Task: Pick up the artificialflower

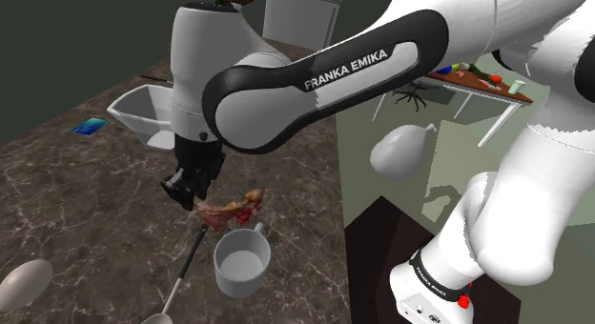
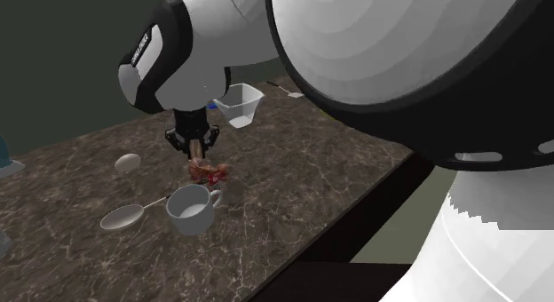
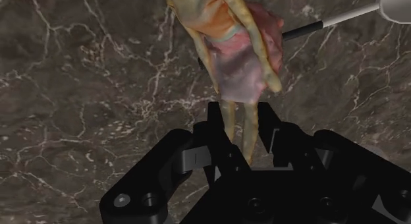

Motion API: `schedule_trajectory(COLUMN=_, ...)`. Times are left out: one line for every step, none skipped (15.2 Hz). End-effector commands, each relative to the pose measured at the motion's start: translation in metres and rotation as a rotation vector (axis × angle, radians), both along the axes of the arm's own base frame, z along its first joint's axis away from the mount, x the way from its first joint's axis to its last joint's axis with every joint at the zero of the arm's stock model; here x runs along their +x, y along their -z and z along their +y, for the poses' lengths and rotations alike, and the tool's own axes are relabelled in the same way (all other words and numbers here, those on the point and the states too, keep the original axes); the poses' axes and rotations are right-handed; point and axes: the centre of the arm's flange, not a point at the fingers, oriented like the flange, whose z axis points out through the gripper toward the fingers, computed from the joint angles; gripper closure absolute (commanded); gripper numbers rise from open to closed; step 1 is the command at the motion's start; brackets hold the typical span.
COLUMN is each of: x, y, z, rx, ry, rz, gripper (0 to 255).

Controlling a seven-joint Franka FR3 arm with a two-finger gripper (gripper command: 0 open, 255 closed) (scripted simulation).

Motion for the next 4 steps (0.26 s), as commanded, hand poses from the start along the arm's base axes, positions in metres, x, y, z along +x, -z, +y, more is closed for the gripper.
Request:
schedule_trajectory(x=-0.0007, y=-0.0107, z=0.0, rx=0.0, ry=0.0, rz=0.0, gripper=255)
schedule_trajectory(x=-0.0007, y=-0.016, z=0.0, rx=0.0, ry=0.0, rz=0.0, gripper=255)
schedule_trajectory(x=-0.0007, y=-0.0168, z=-0.0001, rx=0.0, ry=0.0, rz=0.0, gripper=255)
schedule_trajectory(x=-0.0007, y=-0.0168, z=0.0, rx=0.0, ry=0.0, rz=0.0, gripper=255)
